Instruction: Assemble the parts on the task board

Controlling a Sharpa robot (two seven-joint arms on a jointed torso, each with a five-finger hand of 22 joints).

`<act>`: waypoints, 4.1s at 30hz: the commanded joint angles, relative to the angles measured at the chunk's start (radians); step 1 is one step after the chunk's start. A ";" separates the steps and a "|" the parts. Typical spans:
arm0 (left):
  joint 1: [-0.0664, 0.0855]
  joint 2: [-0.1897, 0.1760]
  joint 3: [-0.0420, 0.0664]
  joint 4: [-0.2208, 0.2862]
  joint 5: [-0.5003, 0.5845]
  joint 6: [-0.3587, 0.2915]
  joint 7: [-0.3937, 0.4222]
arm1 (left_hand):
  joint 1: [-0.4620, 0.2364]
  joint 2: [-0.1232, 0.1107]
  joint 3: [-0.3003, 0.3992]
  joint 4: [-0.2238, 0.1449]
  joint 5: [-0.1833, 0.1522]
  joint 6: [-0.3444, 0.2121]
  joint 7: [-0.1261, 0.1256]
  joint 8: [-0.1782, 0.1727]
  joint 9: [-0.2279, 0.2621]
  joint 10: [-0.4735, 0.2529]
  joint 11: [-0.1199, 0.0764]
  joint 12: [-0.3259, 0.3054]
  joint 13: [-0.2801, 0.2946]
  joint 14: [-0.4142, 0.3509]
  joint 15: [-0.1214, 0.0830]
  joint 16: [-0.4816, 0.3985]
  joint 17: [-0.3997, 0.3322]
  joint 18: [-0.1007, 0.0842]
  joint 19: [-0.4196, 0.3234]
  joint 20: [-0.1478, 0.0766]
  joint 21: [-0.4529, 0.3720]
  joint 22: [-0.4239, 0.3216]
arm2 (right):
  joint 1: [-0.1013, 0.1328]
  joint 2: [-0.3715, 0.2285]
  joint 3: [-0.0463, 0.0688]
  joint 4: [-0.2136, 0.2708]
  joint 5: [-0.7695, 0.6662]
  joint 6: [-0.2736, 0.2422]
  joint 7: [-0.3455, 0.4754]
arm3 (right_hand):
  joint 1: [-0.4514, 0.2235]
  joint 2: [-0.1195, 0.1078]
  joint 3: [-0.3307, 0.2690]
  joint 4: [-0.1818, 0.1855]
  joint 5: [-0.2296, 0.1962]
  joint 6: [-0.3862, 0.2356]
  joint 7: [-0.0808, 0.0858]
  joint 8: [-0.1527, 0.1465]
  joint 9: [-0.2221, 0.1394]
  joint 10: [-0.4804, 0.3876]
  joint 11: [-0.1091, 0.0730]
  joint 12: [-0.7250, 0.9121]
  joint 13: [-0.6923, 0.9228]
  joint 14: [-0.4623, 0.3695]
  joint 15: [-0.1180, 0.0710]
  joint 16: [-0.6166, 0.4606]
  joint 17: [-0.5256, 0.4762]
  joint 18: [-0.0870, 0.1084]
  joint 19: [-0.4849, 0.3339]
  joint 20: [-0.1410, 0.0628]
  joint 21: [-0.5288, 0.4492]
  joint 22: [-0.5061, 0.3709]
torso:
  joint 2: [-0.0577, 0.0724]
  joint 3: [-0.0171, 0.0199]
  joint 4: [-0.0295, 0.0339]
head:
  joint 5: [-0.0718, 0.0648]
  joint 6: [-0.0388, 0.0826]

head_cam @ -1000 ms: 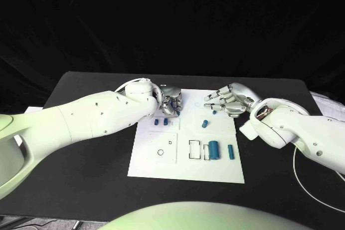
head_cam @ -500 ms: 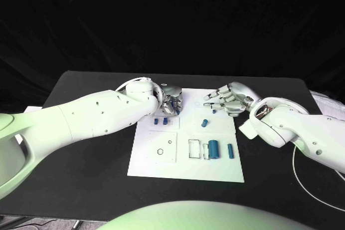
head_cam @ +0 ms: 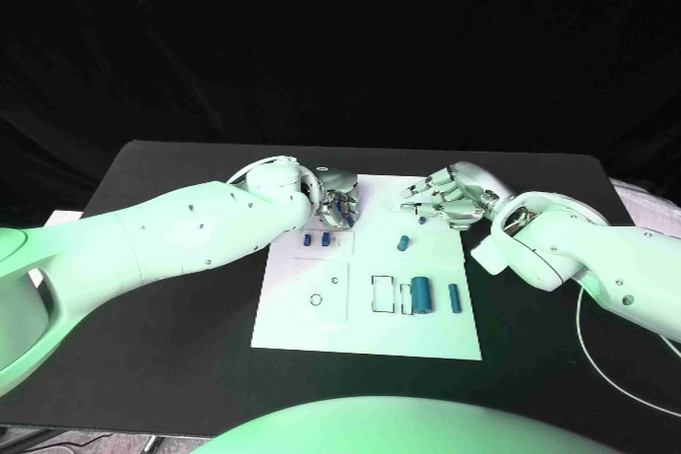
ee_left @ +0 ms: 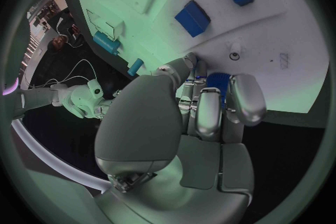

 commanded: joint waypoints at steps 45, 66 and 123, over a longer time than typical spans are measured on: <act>0.006 -0.163 0.038 0.110 0.108 0.036 -0.045 | -0.050 -0.014 0.026 -0.015 -0.004 0.013 0.008 -0.015 -0.007 0.015 0.001 -0.027 0.002 0.021 0.000 -0.002 -0.023 -0.021 0.027 0.000 0.022 0.017 | -0.006 -0.002 0.000 -0.001 -0.003 0.015 0.009 | 0.002 0.006 0.005 0.003 0.009 0.010 0.001 0.003 0.002 0.000 -0.003 -0.001 0.002 0.065 -0.003 -0.004 0.080 0.011 -0.006 -0.003 -0.003 0.000 | 0.002 -0.0006 -0.0014 | 0.008 0.003; 0.004 -0.150 0.036 0.097 0.097 0.066 -0.056 | -0.053 -0.013 0.027 -0.016 -0.004 0.015 0.008 -0.015 -0.007 0.017 0.001 -0.028 0.003 0.021 0.000 -0.002 -0.024 -0.020 0.026 0.000 0.020 0.016 | -0.006 -0.002 0.000 -0.001 -0.003 0.015 0.009 | 0.002 0.006 0.005 0.003 0.009 0.010 0.001 0.003 0.002 0.000 -0.003 -0.001 0.002 0.065 -0.003 -0.004 0.080 0.011 -0.006 -0.003 -0.003 0.000 | 0.001 -0.0006 -0.0007 | 0.009 -0.002; 0.030 -0.376 0.029 0.272 1.657 -0.303 0.403 | -0.137 0.013 -0.055 0.029 -0.001 -0.083 0.031 0.017 -0.034 -0.033 0.018 0.064 0.027 -0.141 0.020 -0.183 -0.374 0.065 -0.163 0.023 -0.504 -0.287 | 0.035 0.006 0.002 -0.018 -0.813 0.165 -0.249 | 0.105 -0.092 0.244 -0.024 -0.175 0.086 -0.022 -0.007 0.000 -0.238 0.011 -1.036 -1.037 0.020 0.011 -0.282 -0.268 0.012 0.004 0.014 -0.017 -0.014 | 0.000 -0.0029 0.0041 | -0.041 0.031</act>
